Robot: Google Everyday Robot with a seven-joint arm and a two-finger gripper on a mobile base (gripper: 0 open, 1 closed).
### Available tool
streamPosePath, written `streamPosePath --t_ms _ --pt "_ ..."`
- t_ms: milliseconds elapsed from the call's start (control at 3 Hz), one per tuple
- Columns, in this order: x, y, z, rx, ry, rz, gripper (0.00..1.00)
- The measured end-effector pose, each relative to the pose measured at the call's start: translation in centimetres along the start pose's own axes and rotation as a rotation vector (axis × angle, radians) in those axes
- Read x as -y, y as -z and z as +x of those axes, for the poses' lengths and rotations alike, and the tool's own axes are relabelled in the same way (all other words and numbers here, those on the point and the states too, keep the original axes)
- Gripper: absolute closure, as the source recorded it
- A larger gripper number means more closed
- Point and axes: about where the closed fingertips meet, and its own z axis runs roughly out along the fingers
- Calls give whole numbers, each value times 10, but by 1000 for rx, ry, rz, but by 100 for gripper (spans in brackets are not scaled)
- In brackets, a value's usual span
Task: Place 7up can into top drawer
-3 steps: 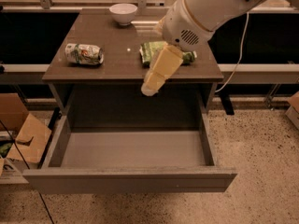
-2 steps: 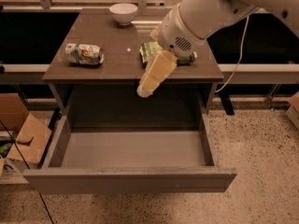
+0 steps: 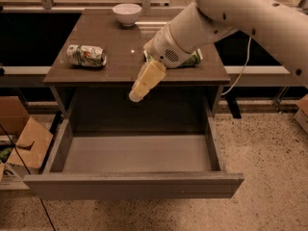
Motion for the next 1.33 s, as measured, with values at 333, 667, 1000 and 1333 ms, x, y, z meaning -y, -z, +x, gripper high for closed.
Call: streamPosePath --t_ms 333,667,1000,1333 --pt "0 0 0 0 0 0 0" --pt "7 -5 -5 35 -5 41 0" --pt "30 -23 -20 120 -5 81 0" --pt "45 -36 -29 163 -3 89 0"
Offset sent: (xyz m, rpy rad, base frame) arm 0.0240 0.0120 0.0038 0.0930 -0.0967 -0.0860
